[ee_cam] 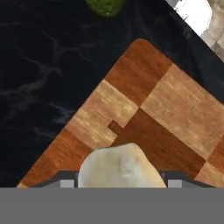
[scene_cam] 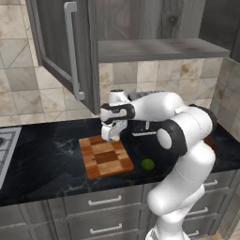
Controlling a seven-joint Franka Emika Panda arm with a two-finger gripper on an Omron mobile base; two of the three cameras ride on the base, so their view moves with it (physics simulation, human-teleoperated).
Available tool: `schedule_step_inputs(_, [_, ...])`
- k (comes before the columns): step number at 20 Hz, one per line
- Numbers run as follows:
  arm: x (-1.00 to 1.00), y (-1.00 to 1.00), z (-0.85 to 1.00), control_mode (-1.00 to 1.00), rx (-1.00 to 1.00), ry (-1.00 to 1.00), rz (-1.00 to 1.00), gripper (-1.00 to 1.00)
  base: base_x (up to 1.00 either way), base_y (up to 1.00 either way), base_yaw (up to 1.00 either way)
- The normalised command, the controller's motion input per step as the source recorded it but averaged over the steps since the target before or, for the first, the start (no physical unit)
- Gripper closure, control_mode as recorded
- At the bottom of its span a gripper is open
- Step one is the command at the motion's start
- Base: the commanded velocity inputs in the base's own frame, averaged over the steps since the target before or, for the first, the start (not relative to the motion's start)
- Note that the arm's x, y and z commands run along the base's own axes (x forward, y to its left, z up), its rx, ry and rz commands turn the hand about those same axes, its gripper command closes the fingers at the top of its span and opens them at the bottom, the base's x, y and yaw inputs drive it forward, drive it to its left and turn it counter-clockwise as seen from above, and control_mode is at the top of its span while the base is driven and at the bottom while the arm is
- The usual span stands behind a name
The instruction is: Open the cabinet. Place the bowl and condiment on the counter. Then place the lime and garlic on the cutting board.
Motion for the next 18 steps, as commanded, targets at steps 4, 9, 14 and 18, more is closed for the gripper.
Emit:
schedule_step_inputs(4, [0.48, 0.43, -0.38, -1.00, -0.05, 0.14, 0.38, 1.00, 0.00, 0.00, 0.00])
schedule_step_inputs(9, [0.27, 0.29, -0.42, -1.00, -0.08, 0.15, 0.37, 1.00, 0.00, 0.00, 0.00])
schedule_step_inputs(14, [0.22, 0.03, -0.33, -1.00, -0.03, 0.12, 0.31, 1.00, 0.00, 0.00, 0.00])
schedule_step_inputs(18, [0.11, -0.08, -0.46, -1.00, -0.02, 0.15, 0.27, 1.00, 0.00, 0.00, 0.00])
